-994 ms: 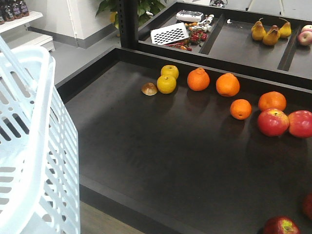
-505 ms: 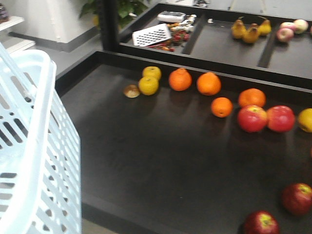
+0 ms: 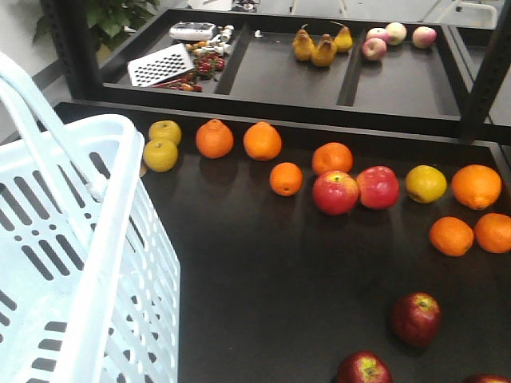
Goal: Pick three apples into basket with both arms
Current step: 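Drive the base closer to the fruit table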
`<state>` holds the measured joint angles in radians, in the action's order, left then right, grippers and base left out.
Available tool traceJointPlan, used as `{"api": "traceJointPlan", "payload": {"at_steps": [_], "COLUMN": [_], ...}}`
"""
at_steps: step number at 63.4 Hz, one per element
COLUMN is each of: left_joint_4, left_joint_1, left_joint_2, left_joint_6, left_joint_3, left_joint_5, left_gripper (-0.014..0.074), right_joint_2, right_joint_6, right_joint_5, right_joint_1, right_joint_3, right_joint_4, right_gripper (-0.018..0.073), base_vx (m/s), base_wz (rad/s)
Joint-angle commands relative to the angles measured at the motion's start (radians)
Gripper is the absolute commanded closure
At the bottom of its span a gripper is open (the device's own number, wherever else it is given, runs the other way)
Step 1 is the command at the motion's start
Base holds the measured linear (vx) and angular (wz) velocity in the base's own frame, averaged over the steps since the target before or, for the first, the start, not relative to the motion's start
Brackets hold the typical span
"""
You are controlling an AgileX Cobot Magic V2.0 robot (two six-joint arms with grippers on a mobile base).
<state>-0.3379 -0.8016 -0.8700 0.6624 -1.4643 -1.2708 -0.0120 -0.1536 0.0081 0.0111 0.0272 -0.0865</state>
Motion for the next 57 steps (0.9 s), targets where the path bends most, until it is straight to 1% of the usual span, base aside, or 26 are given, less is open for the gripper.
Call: {"api": "traceJointPlan", "payload": {"at_steps": [1, 9, 15, 21, 30, 36, 57], "left_joint_4": [-0.015, -0.009, -0.074, -0.065, -0.088, -0.087, -0.095], "left_joint_1": [-0.004, -0.004, -0.004, -0.004, -0.004, -0.004, -0.004], "left_joint_2": [0.001, 0.004, 0.005, 0.005, 0.005, 0.005, 0.004], "left_joint_6": [-0.015, -0.015, -0.015, -0.015, -0.015, -0.015, -0.015], "left_joint_3": [-0.027, -0.027, -0.027, -0.027, -0.027, -0.027, -0.027], "left_joint_5": [0.084, 0.079, 0.077, 0.079, 0.079, 0.079, 0.079], "left_gripper": [0.0603, 0.0603, 0.0603, 0.0603, 0.0603, 0.0603, 0.0603], "right_joint_2": [-0.013, -0.013, -0.013, -0.013, -0.013, -0.013, -0.013], "right_joint_6": [0.001, 0.001, 0.001, 0.001, 0.001, 0.001, 0.001], "right_joint_5": [-0.077, -0.078, -0.077, -0.077, -0.077, -0.077, -0.077], "right_joint_1": [0.000, 0.000, 0.000, 0.000, 0.000, 0.000, 0.000], "right_joint_3": [0.015, 0.015, 0.015, 0.015, 0.015, 0.015, 0.015], "right_joint_4": [-0.003, -0.003, -0.003, -0.003, -0.003, -0.003, -0.003], "right_gripper": [0.0568, 0.0568, 0.0568, 0.0568, 0.0568, 0.0568, 0.0568], "base_vx": [0.06, 0.07, 0.08, 0.07, 0.06, 0.04, 0.02], "base_wz": [-0.23, -0.25, -0.30, -0.27, -0.23, -0.18, -0.07]}}
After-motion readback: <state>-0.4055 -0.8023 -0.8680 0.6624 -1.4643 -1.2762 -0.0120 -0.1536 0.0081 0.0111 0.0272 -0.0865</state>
